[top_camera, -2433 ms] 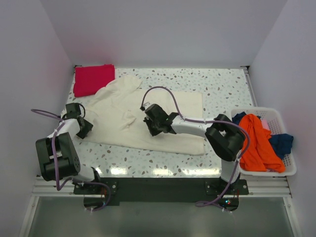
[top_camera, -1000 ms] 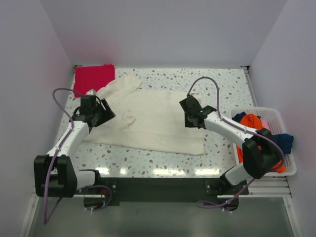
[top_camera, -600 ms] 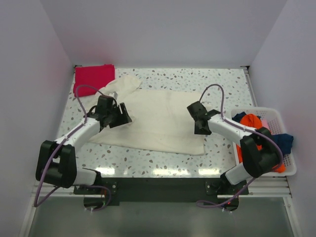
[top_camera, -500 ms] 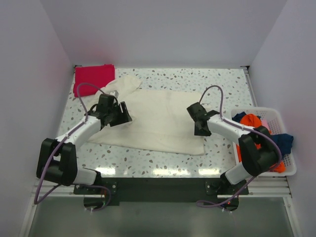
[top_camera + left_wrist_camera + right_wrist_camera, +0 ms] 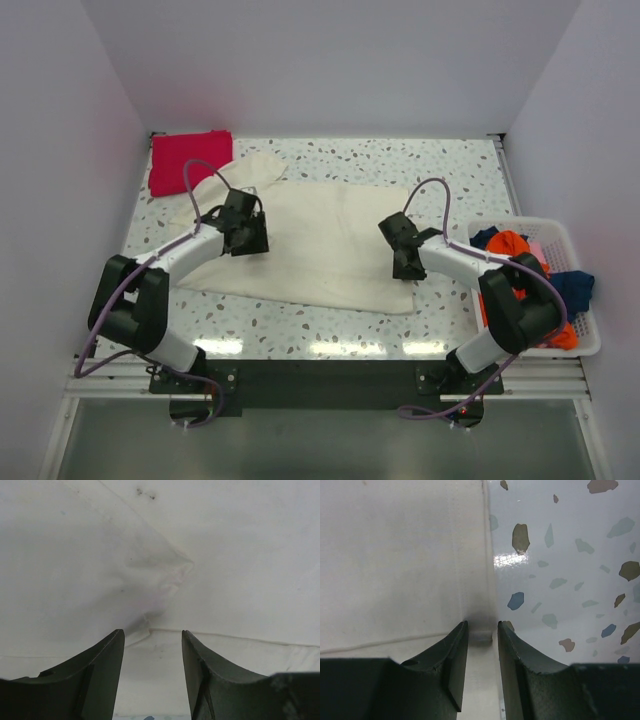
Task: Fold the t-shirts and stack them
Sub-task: Fold the tshirt
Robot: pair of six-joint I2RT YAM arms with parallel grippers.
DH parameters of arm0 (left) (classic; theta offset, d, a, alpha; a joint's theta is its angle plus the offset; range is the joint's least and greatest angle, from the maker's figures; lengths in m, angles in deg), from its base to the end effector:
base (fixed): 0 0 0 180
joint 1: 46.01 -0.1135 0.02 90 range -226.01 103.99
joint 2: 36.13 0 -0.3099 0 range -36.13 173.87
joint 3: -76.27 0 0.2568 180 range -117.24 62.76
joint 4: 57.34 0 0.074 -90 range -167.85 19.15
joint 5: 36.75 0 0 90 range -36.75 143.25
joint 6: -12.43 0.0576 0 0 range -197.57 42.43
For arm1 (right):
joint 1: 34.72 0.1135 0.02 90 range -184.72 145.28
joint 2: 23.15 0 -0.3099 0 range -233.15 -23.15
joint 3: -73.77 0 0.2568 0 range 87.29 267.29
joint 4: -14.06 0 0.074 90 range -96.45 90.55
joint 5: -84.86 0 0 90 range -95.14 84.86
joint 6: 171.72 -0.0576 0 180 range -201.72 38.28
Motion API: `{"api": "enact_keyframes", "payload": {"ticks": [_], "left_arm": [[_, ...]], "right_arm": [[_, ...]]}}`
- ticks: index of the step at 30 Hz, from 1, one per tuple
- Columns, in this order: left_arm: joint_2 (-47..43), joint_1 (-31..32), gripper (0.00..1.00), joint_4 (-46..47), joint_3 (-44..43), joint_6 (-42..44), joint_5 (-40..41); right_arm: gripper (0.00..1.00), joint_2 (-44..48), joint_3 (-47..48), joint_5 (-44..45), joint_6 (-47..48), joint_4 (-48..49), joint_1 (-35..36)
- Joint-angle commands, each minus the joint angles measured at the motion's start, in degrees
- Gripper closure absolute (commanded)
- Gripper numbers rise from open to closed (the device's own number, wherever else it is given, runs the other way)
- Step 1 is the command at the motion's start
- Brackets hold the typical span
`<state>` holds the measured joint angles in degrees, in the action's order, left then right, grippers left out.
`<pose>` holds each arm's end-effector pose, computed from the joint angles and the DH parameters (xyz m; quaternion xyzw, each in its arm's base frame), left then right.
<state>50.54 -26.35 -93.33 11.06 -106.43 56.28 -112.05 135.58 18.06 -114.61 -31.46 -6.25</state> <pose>0.2946 -0.1020 0.2181 -0.0843 0.9559 -0.0920 0.2658 0.2575 0.1138 0.1853 0.0677 0.9664 -0.0954 0.2288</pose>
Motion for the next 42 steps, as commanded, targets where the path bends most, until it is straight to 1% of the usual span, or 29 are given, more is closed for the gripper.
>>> {"api": "enact_keyframes", "payload": {"ticks": [1, 6, 10, 18, 19, 21, 22, 27, 28, 30, 31, 33, 35, 36, 39, 40, 42], "left_arm": [[1.91, 1.61, 0.46, -1.16, -3.58, 1.18, 6.02], [4.20, 2.75, 0.48, -2.74, -6.39, 1.00, 9.80], [6.40, 3.19, 0.50, -3.53, -7.45, 0.91, 10.85], [7.89, 3.98, 0.54, -3.45, -7.36, 1.18, 10.51], [8.07, 3.98, 0.57, -3.45, -7.45, 1.18, 10.59], [8.25, 3.98, 0.59, -3.53, -7.62, 1.18, 10.68], [8.34, 3.98, 0.62, -3.54, -7.80, 1.18, 10.86], [9.30, 3.90, 0.70, -3.71, -8.85, 1.26, 10.42], [9.56, 3.98, 0.74, -3.89, -9.20, 1.35, 10.42], [9.57, 3.98, 0.79, -3.89, -9.29, 1.44, 10.51], [9.39, 3.98, 0.85, -3.89, -9.29, 1.44, 10.68], [9.22, 3.98, 0.90, -3.89, -9.29, 1.53, 10.86], [9.04, 3.98, 0.93, -4.06, -9.38, 1.53, 10.77], [8.87, 3.98, 0.96, -4.06, -9.38, 1.53, 10.77], [8.78, 3.98, 1.00, -4.06, -9.29, 1.62, 10.77], [8.95, 3.98, 1.00, -4.15, -9.38, 1.62, 10.77], [8.78, 3.98, 1.00, -4.15, -9.38, 1.62, 10.77]], "right_arm": [[0.66, 0.13, -0.74, -0.09, -1.04, 2.04, -0.26], [0.69, 0.66, -0.57, -0.17, -0.78, 1.86, -0.34], [0.69, 0.92, -0.66, -0.17, -0.69, 1.95, -0.43], [0.69, 1.54, -1.36, -0.44, -0.69, 2.30, -0.96], [0.69, 1.63, -1.45, -0.61, -0.78, 2.30, -1.05], [0.69, 1.71, -1.53, -0.53, -0.78, 2.30, -1.05], [0.69, 1.89, -1.54, -0.53, -0.69, 2.30, -1.13], [0.69, 2.24, -1.89, -0.53, -0.87, 2.13, -1.40], [0.69, 2.33, -1.89, -0.53, -0.87, 2.13, -1.40], [0.69, 2.94, -2.15, -0.35, -0.95, 2.13, -1.57], [0.69, 3.12, -2.15, -0.35, -0.95, 2.21, -1.66], [0.69, 3.38, -2.33, -0.61, -0.95, 2.04, -1.84], [0.70, 3.39, -2.33, -0.88, -1.04, 2.13, -1.93], [0.71, 3.30, -2.33, -0.96, -1.04, 2.21, -2.10], [0.74, 3.30, -2.41, -1.67, -1.22, 2.30, -1.93], [0.77, 3.30, -2.59, -1.84, -1.39, 2.48, -1.93], [0.78, 3.30, -2.68, -1.93, -1.57, 2.48, -1.93]]}}
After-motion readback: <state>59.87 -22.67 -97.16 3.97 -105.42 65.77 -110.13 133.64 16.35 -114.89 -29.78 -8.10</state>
